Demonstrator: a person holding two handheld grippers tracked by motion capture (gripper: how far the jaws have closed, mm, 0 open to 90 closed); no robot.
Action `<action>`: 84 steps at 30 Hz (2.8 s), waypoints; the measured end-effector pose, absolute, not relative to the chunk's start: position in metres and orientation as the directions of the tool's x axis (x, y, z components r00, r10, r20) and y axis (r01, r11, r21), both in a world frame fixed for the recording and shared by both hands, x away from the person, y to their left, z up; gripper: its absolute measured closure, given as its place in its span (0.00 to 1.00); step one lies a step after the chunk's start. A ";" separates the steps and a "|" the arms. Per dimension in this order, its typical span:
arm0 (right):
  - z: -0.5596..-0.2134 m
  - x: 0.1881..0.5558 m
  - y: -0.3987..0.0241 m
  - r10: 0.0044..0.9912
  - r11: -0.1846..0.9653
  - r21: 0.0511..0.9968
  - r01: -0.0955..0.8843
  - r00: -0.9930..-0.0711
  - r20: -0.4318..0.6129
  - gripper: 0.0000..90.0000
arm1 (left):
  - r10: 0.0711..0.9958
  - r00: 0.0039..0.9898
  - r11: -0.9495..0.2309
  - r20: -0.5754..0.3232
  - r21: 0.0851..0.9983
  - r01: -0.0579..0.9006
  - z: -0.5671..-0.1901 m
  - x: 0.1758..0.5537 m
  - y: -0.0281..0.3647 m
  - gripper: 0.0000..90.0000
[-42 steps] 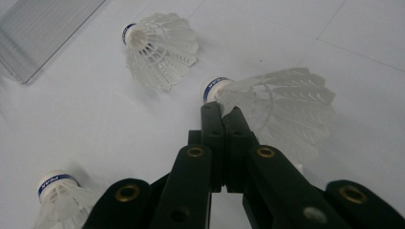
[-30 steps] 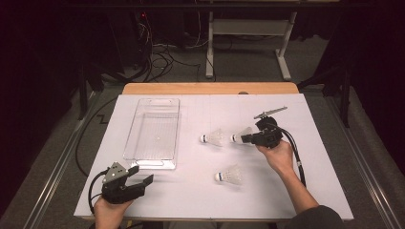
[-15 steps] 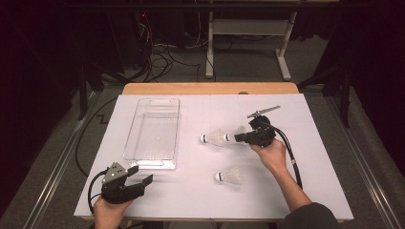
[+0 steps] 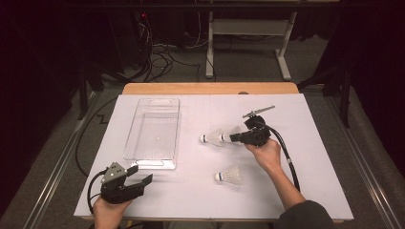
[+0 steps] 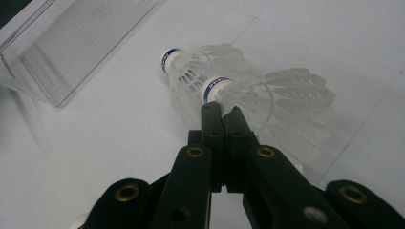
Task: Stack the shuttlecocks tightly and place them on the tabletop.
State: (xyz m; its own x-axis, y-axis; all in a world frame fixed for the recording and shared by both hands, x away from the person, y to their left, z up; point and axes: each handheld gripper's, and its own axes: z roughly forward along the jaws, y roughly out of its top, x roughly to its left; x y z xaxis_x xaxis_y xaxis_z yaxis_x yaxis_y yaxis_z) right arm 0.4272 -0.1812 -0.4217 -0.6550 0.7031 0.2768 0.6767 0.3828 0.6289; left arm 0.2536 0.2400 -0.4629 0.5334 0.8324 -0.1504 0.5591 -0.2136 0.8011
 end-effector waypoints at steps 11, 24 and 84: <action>-0.421 0.430 -0.171 0.696 0.392 0.628 0.672 -0.663 0.275 1.00 | 0.831 0.534 -0.213 -0.152 0.800 0.560 -0.463 0.254 0.240 0.37; -0.423 0.432 -0.159 0.679 0.398 0.632 0.665 -0.677 0.284 1.00 | 0.831 0.535 -0.214 -0.152 0.800 0.560 -0.463 0.254 0.240 0.37; -0.430 0.433 -0.150 0.699 0.405 0.642 0.651 -0.673 0.241 0.83 | 0.827 0.540 -0.213 -0.155 0.803 0.557 -0.462 0.253 0.240 0.38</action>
